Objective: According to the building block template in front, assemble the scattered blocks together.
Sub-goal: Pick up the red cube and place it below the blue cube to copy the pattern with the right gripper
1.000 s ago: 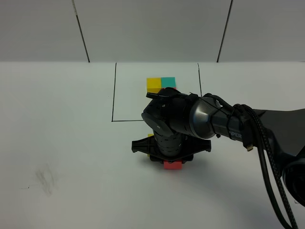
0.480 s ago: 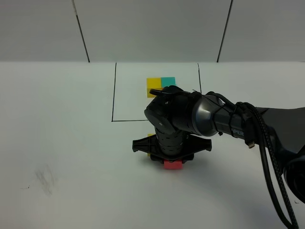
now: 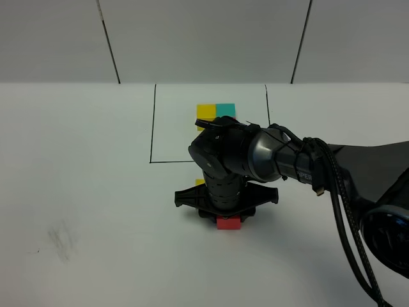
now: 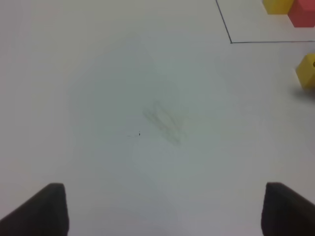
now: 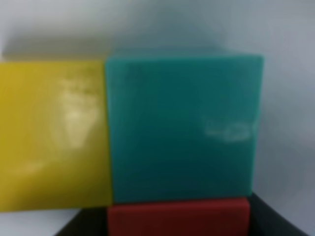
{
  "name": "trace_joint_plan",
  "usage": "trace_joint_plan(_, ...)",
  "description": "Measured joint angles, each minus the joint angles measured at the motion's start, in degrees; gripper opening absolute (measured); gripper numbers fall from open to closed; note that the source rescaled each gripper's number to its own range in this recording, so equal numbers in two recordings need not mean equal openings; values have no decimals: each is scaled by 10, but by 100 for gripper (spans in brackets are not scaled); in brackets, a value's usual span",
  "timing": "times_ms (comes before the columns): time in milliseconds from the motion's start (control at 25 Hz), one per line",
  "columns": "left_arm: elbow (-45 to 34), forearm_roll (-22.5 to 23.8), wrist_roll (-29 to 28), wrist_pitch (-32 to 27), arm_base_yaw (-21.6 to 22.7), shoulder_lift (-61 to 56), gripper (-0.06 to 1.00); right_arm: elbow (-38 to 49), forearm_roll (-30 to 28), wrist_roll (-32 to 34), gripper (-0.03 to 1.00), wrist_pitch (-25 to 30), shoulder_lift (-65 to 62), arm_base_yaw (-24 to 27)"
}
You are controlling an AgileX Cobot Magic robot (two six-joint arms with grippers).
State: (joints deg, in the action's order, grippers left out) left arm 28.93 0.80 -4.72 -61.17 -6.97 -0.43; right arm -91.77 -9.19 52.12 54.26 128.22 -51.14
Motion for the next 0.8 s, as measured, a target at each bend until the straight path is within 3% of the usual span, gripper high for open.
trace_joint_plan(800, 0, 0, 0, 0, 0, 0, 76, -2, 4, -20, 1, 5, 3, 6)
